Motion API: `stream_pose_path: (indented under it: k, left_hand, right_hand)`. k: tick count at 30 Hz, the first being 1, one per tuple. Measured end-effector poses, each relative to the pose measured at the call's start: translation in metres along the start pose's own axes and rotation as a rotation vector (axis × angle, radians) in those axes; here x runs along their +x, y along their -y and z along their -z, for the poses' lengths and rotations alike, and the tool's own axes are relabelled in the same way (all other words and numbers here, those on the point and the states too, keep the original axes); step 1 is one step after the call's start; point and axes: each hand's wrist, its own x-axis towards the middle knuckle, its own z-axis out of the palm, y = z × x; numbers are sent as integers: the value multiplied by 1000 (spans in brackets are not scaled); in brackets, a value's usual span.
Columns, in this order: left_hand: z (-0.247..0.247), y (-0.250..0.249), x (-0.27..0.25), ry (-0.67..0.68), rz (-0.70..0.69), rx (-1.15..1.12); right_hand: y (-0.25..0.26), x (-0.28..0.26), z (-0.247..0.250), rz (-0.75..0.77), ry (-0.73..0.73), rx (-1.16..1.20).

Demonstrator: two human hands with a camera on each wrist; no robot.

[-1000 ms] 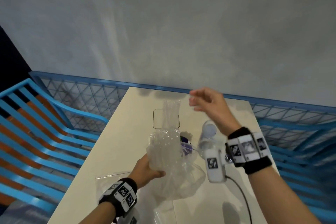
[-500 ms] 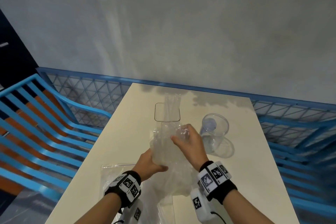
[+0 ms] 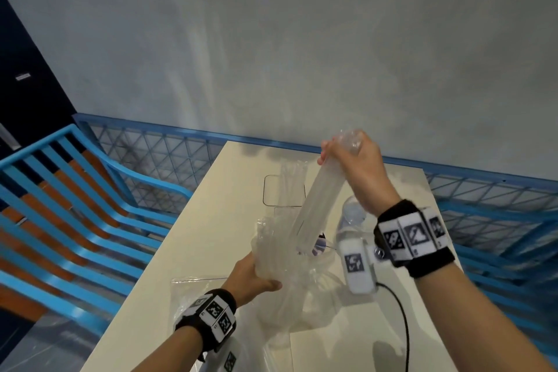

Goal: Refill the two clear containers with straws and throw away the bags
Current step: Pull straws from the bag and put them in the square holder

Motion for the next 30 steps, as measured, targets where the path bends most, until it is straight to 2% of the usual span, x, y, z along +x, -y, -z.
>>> stream_pose_path:
  k: [4,8,11,15,21,23,27,30]
  left_hand:
    - [-1,-1,2,1,7,-2]
    - [-1,-1,3,9,16,-16]
    - [-1,2,4,3,26,-28]
    - [-1,6,6,-4,24,-47]
    - [-1,10,10,15,27,-47]
    - [0,11,11,17,37,-53]
    - [2,11,13,17,41,-56]
    - [2,11,15,14,41,-59]
  right_hand:
    - [38,43,4,48,3,74]
    - [56,79,-10,155,-115,120]
    - [38,98,-34,201,-213,66]
    - [-9,97,-69,174,-209,-78]
    - [-67,93,-103,55,-42,-195]
    - [-84,99,-107,-42,98,-298]
    - [-103,111,-106,-208,468,-665]
    - [-89,112,-98,-168,585,-801]
